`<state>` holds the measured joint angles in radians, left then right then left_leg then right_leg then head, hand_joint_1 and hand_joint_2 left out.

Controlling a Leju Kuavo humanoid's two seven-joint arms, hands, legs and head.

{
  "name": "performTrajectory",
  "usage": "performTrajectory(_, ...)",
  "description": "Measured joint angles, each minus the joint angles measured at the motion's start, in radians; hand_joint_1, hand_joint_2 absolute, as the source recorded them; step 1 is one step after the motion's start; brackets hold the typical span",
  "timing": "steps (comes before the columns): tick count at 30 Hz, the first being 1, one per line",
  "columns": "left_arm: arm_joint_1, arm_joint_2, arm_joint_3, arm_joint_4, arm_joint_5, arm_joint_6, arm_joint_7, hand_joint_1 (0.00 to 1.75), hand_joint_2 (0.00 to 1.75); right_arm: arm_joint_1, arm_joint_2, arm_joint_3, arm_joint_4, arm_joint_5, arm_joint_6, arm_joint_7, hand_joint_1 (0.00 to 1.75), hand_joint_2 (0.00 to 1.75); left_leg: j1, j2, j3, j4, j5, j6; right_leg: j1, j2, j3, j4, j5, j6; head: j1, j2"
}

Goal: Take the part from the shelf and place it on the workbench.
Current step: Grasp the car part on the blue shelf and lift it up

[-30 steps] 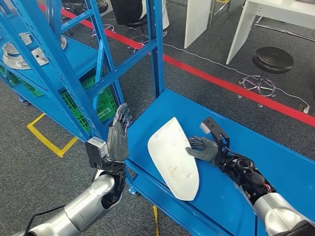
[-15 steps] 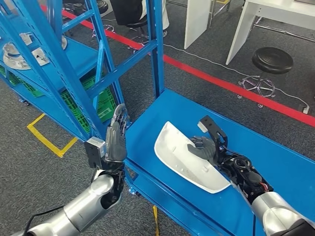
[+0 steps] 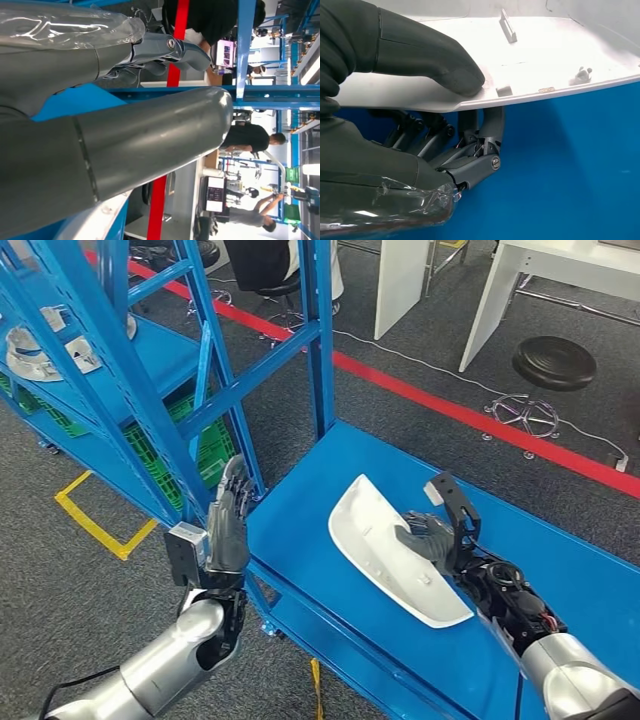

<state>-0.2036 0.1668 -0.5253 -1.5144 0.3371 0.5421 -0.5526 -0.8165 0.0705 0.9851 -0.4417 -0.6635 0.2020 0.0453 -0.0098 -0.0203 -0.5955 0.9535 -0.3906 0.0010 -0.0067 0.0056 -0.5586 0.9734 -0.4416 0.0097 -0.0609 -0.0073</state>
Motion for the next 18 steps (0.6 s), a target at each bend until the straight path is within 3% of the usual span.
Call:
performTrajectory(9, 0.052, 0.017, 0.003, -0.025, -0.031, 0.015, 0.0, 0.0, 0.0, 0.095, -0.05, -0.09, -0.123, -0.117, -0.078, -0.248, 1.75, 1.75, 0.0, 0.0, 0.0, 0.0, -0.001, 0.0, 0.0, -0.001, 0.0, 0.0, 0.0, 0.0, 0.0, 0.0)
performTrajectory(14, 0.077, 0.019, 0.005, -0.031, -0.05, 0.007, 0.0, 0.0, 0.0, 0.222, -0.09, -0.167, -0.326, -0.087, -0.155, -0.328, 1.75, 1.75, 0.0, -0.001, -0.001, 0.0, -0.003, 0.0, 0.0, 0.0, 0.0, -0.001, -0.001, 0.001, 0.0, 0.0)
performTrajectory(18, 0.093, 0.019, 0.01, -0.034, -0.064, 0.005, 0.003, 0.0, 0.0, 0.327, -0.124, -0.235, -0.528, -0.056, -0.192, -0.345, 1.75, 1.75, 0.0, -0.001, -0.001, 0.0, -0.004, 0.001, 0.0, 0.0, 0.0, 0.0, -0.003, 0.001, 0.0, 0.0)
